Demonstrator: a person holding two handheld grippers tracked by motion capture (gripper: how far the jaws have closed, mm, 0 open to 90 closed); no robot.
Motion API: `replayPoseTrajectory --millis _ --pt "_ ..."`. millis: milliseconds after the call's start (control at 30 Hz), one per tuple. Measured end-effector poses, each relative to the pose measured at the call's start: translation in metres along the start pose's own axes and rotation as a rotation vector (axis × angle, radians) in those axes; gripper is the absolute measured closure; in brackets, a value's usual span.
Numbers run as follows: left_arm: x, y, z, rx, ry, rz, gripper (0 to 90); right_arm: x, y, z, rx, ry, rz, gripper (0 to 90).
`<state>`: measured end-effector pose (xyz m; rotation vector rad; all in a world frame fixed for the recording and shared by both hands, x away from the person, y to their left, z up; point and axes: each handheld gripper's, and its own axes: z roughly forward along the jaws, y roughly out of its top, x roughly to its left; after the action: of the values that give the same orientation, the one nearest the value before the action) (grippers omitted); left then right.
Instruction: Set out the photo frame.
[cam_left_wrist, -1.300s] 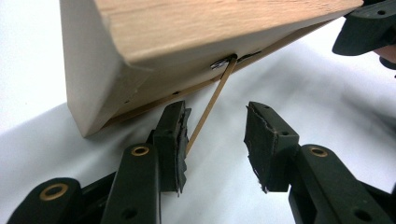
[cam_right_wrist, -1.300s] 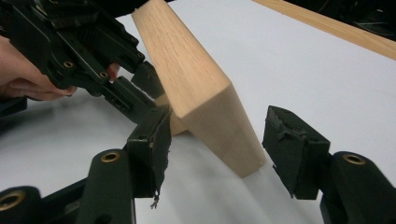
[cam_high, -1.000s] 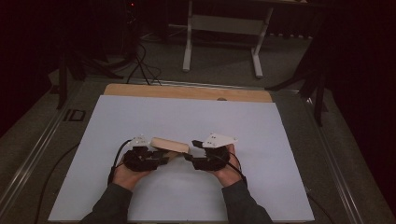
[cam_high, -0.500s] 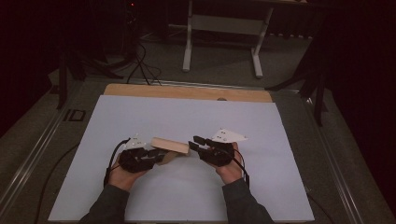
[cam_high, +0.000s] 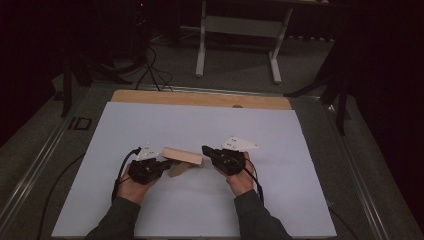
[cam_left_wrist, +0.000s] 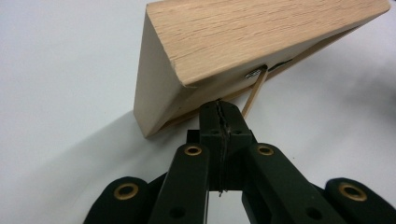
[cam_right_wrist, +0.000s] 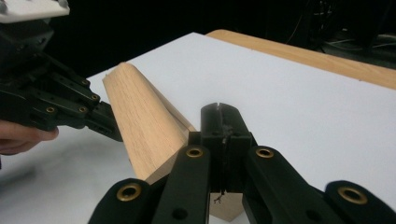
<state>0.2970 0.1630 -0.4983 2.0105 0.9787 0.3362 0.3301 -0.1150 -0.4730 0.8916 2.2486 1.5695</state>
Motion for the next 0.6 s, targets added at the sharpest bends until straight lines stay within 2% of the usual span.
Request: replayPoseTrajectory --millis 200,600 --pt "0.0002 0.0016 0.0033 0.004 0.009 0.004 89.5 -0.0007 -0.0052 0.0054 0.053 0.001 -0.035 89.5" --pt "0.0028 0.0033 0.0060 -0.003 0.005 -0.013 89.4 -0.0013 -0.0063 0.0049 0.058 0.019 -0.038 89.5"
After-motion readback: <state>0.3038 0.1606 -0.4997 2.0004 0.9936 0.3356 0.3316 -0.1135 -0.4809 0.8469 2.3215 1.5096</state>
